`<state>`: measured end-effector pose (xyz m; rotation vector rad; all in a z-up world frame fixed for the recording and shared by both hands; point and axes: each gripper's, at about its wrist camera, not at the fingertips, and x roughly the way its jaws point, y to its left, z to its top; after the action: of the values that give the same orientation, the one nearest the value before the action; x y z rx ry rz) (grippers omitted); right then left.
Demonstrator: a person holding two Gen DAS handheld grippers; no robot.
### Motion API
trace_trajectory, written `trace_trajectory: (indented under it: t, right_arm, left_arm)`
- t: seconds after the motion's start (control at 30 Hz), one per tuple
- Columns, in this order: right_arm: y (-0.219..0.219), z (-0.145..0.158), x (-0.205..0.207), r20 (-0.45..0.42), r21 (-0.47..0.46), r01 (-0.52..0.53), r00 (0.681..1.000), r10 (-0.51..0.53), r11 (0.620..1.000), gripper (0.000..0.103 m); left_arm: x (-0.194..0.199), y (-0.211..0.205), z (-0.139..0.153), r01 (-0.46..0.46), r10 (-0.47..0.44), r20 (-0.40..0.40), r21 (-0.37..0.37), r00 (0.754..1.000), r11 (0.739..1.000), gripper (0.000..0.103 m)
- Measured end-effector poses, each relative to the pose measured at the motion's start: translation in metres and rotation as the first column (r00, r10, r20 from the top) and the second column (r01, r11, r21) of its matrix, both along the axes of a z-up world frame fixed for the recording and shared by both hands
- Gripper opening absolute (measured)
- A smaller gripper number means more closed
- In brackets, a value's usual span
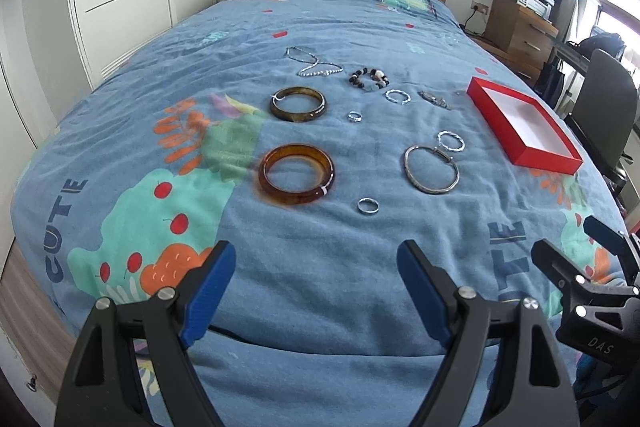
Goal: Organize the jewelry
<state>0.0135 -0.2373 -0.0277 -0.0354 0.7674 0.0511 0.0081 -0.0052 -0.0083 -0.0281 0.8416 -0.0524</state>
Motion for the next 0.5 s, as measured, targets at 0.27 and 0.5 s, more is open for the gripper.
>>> trace_trajectory:
  t: [0.27,0.5]
  right_arm:
    - [-0.0012,-0.0023,0.0021,-0.007,0.003,0.004,1.000,-0.004,1.000,0.102]
    - [-0.0013,-0.0066,0.0045,-0.022,0.002,0.003,1.000,-0.003,1.000,0.102]
  left_arm:
    - [0.0016,-0.0003,0.0011,0.005,-0.005,0.003,0.006,1.000,1.000,0.082]
    - [0.0038,-0.0003,-0.0039,0.007,-0.007,-0.015,0.005,1.000,1.000,0.082]
